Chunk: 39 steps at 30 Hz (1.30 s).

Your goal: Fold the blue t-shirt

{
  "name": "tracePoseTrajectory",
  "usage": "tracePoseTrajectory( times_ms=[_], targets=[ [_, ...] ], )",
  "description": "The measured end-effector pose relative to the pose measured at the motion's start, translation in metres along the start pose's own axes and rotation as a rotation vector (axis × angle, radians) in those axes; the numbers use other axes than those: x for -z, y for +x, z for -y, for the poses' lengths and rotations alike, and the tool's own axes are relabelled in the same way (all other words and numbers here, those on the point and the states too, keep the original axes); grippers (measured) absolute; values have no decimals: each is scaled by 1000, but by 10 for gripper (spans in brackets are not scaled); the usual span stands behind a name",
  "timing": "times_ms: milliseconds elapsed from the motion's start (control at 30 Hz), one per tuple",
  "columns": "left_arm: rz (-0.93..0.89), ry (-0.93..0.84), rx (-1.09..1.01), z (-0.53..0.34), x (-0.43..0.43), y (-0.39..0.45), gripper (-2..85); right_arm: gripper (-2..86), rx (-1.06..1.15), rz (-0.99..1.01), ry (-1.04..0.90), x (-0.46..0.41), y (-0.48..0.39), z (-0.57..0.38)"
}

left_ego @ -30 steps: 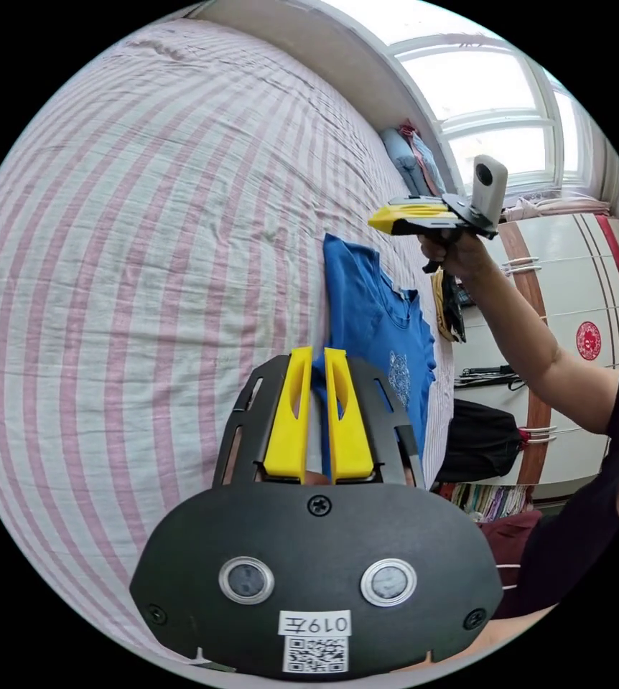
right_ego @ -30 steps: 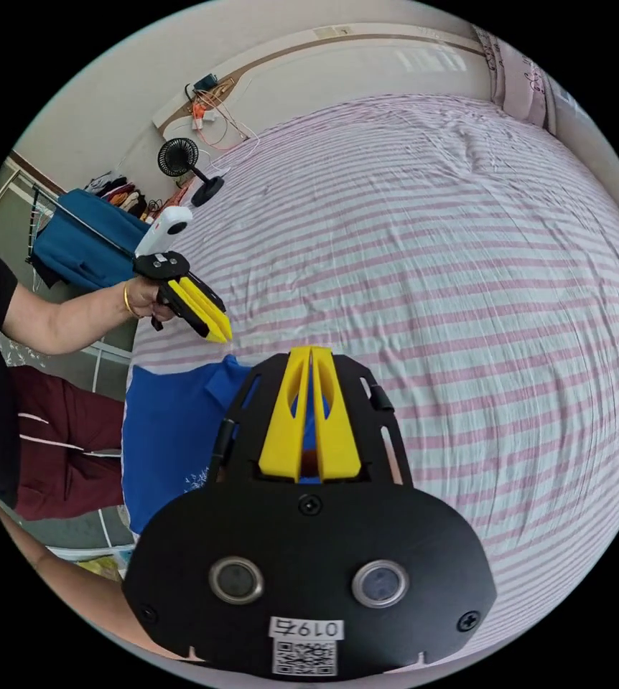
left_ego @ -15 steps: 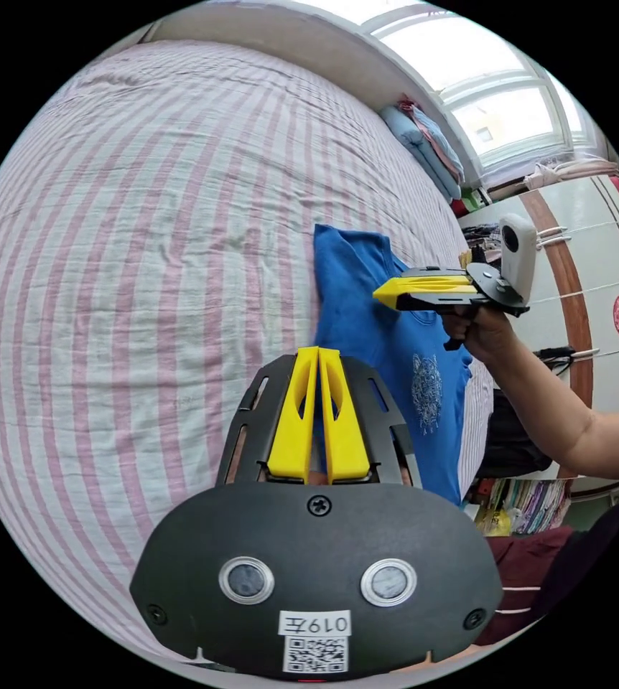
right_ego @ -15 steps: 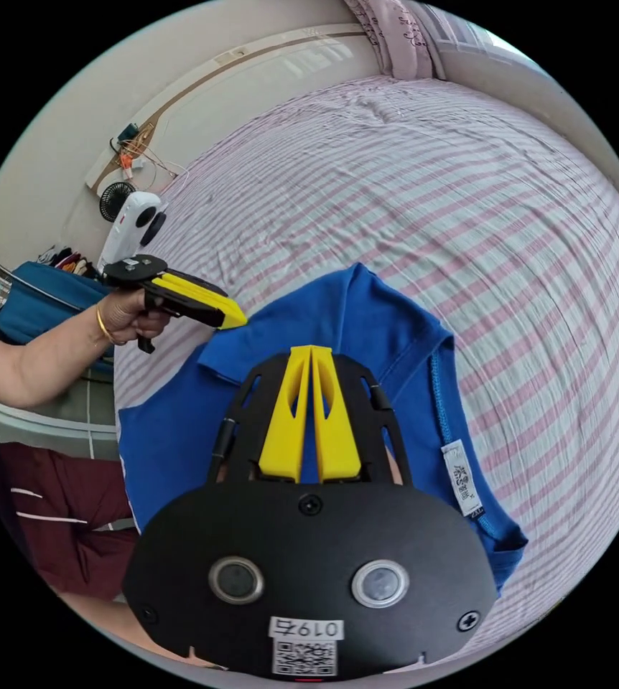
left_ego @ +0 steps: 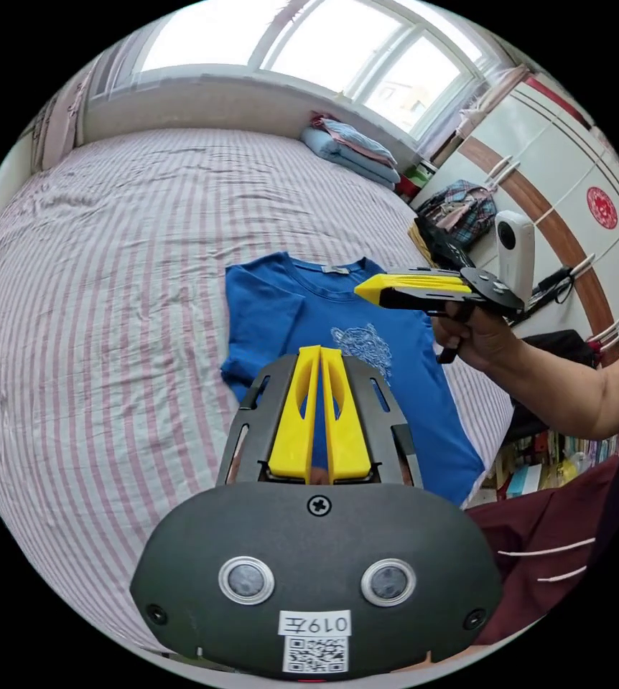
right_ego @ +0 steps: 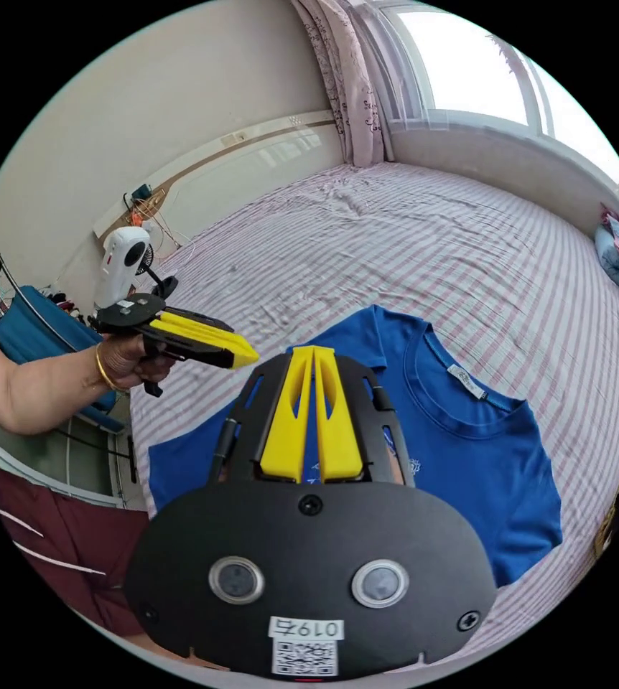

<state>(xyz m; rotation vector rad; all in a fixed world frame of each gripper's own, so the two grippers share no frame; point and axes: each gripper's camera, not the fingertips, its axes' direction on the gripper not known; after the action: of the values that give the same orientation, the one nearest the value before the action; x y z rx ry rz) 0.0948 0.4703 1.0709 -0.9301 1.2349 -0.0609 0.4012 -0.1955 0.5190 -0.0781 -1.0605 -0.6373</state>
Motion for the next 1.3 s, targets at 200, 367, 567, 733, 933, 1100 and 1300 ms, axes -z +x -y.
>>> tracePoseTrajectory(
  times_ms=[200,367,567,733,933,1100,1300],
  targets=[
    [47,-30,34,-21,36,134,5,-9,37,-49,76,67,-64,-83],
    [130,-26,51,-28,50,219,5,-9,103,-216,50,94,-103,-150],
    [105,44,35,-37,40,294,7,-8,19,-418,-7,80,-128,-207],
    [91,-14,5,-38,27,348,16,-9,-15,-442,-37,62,-122,-245],
    [107,-27,-10,-38,7,429,29,-10,46,-384,-62,60,-89,-290],
    [155,0,41,-28,-27,511,22,-10,93,-308,-31,85,-28,-339],
    [112,-14,207,-21,-101,584,11,-8,107,-208,-111,124,112,-397]
  ],
)
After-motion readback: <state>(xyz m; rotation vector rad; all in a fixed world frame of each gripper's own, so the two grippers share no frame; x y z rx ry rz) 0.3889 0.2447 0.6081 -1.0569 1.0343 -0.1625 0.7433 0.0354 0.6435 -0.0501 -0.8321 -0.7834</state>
